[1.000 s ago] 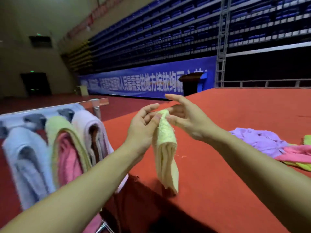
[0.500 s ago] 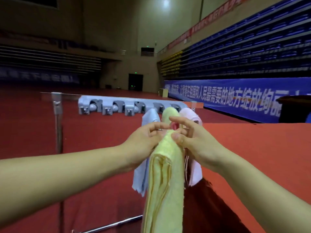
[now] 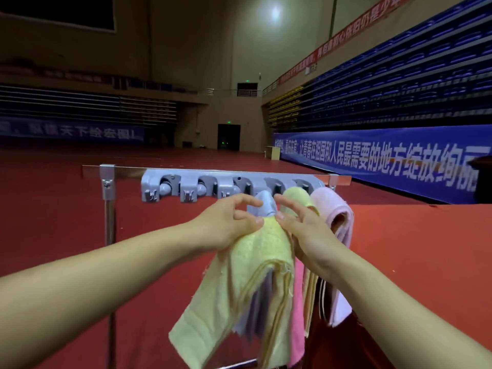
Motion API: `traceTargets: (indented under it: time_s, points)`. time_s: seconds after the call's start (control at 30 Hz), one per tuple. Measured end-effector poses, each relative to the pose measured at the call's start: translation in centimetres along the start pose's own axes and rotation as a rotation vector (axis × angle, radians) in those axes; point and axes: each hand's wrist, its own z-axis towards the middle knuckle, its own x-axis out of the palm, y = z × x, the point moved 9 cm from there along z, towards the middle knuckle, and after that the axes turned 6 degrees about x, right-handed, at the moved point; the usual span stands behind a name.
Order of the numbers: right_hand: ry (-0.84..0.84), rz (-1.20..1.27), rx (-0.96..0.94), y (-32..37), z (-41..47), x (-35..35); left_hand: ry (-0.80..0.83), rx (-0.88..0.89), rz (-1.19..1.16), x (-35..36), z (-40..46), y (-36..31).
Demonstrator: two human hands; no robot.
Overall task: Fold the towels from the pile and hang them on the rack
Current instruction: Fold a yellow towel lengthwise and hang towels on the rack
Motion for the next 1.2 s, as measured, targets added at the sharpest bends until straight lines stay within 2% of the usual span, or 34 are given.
traceTargets:
  time_s: [0.13, 0.27, 0.43, 0.57, 0.77, 0.87, 0.93, 1.0, 1.13, 1.2]
  points:
    - [-0.123, -0.061, -0.056, 2.9, 3.0, -0.8, -0.117, 0.073, 0.046, -2.3, 3.2, -2.3]
    - [-0.160, -0.157, 0.029, 4.5, 6.0, -0.6, -0.231, 0.097, 0.153, -4.3, 6.4, -3.2]
    - [-0.243, -0.454, 0.070, 4.3, 8.1, -2.2, -0.111, 0.081, 0.402, -3.1, 8.5, -2.0]
    - [-0.254, -0.476, 0.090, 3.7, 9.5, -3.3, -0.081, 0.082, 0.562, -2.4, 9.5, -1.6]
    - [-0.240, -0.697, -0.079, 7.4, 11.8, -1.1, -0.184, 0.050, 0.588, -5.1, 10.8, -1.9]
    - [-0.143, -0.925, -0.071, 7.1, 12.5, -0.3, -0.131, 0.011, 0.665, -4.8, 11.0, -1.0]
    - [-0.068, -1.076, -0.064, 6.2, 12.6, -0.1, -0.069, 0.005, 0.795, -4.0, 10.9, -0.4]
    - [-0.042, -1.113, -0.078, 5.9, 12.6, -0.2, -0.047, 0.037, 0.930, -3.3, 10.8, -0.3]
    - [-0.126, -1.195, -0.206, 7.2, 11.3, -0.7, -0.146, 0.137, 0.921, -3.6, 10.2, -1.1]
    - [-0.175, -1.147, -0.276, 8.2, 10.2, -1.1, -0.200, 0.175, 0.862, -4.0, 9.7, -1.3]
